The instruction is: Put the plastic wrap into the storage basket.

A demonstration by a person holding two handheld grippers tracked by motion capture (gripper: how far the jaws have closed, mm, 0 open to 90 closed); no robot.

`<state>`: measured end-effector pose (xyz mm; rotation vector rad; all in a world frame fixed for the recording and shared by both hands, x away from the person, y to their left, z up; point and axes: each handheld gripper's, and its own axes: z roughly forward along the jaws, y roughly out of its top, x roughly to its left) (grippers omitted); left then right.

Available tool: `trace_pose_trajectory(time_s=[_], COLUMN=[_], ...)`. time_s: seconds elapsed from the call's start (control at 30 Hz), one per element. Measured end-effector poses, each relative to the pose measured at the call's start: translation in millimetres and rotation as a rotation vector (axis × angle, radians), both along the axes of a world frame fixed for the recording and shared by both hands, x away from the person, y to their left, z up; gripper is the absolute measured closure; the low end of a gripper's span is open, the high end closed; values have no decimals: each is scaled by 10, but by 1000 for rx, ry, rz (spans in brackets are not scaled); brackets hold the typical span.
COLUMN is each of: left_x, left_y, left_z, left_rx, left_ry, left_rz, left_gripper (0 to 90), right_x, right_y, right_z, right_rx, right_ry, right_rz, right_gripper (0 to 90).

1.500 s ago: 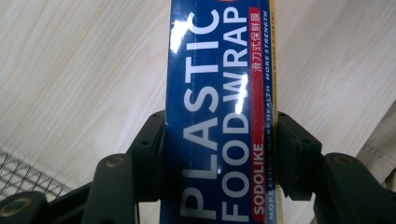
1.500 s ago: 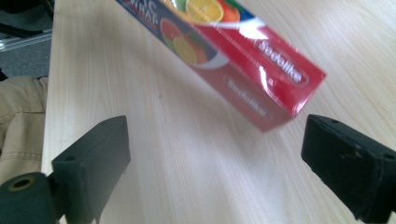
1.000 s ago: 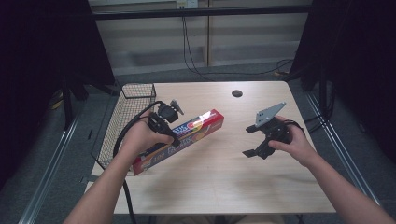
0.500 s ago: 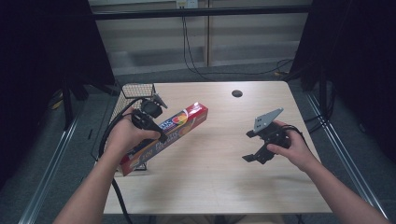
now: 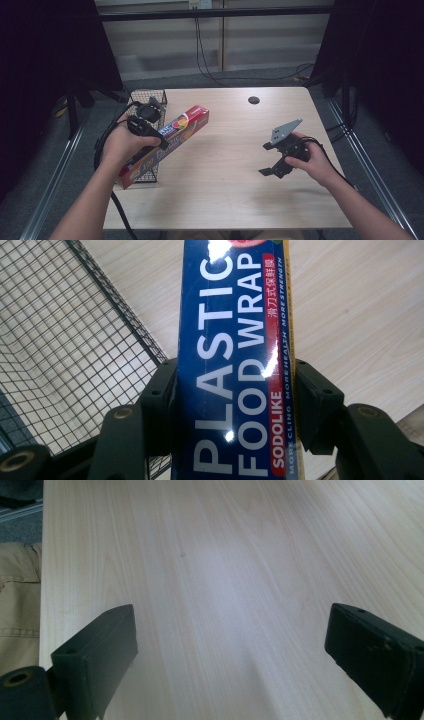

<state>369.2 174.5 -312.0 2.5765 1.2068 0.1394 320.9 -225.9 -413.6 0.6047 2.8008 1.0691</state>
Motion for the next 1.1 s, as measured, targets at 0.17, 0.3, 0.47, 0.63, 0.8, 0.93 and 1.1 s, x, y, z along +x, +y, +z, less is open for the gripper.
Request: trace_pose_trajectory(time_s=[0.17, 0.3, 0.47, 0.63, 0.8, 0.93, 1.1], left_x=[7, 15, 18, 16, 11, 8, 9], left_y=[75, 128, 199, 273, 340, 385, 463], left_z=[8, 12, 27, 66, 102, 123, 128], left_rx=[-8, -7, -12, -6, -12, -1, -17], left_ry=[1, -11, -12, -8, -8, -8, -19], left_rz=[45, 72, 95, 112, 144, 161, 203], left_gripper=[449, 449, 449, 449, 449, 448, 448], right_x=[-10, -19, -27, -29, -42, -39, -47], right_y=[-9, -13, -12, -28, -33, -39, -42], right_z=[-22, -33, -41, -70, -101, -118, -131], right_rx=[7, 7, 12, 16, 10, 16, 20], right_ry=[-1, -2, -3, 3, 6, 11, 9], right_rz=[2, -2, -3, -9, -20, -20, -17], right_gripper=[62, 63, 63, 63, 65, 65, 65])
